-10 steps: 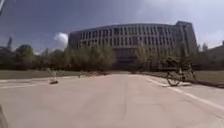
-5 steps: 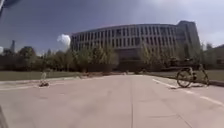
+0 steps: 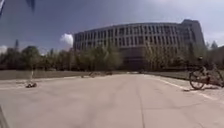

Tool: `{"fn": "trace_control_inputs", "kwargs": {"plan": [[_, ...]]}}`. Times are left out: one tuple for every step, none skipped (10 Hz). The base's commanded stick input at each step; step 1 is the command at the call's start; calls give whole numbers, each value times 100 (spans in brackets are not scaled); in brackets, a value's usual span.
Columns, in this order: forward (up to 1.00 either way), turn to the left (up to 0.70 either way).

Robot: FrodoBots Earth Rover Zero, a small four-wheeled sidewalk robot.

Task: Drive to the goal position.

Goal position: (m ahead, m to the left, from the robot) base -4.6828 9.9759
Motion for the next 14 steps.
{"fn": "trace_control_inputs", "kwargs": {"plan": [[100,-27],[100,-31],[100,-31],[100,-31],[100,-31],[100,-31],[100,-31],[100,-31],[100,-31],[100,-31],[100,-31],[100,-31],[100,-31],[100,-31]]}}
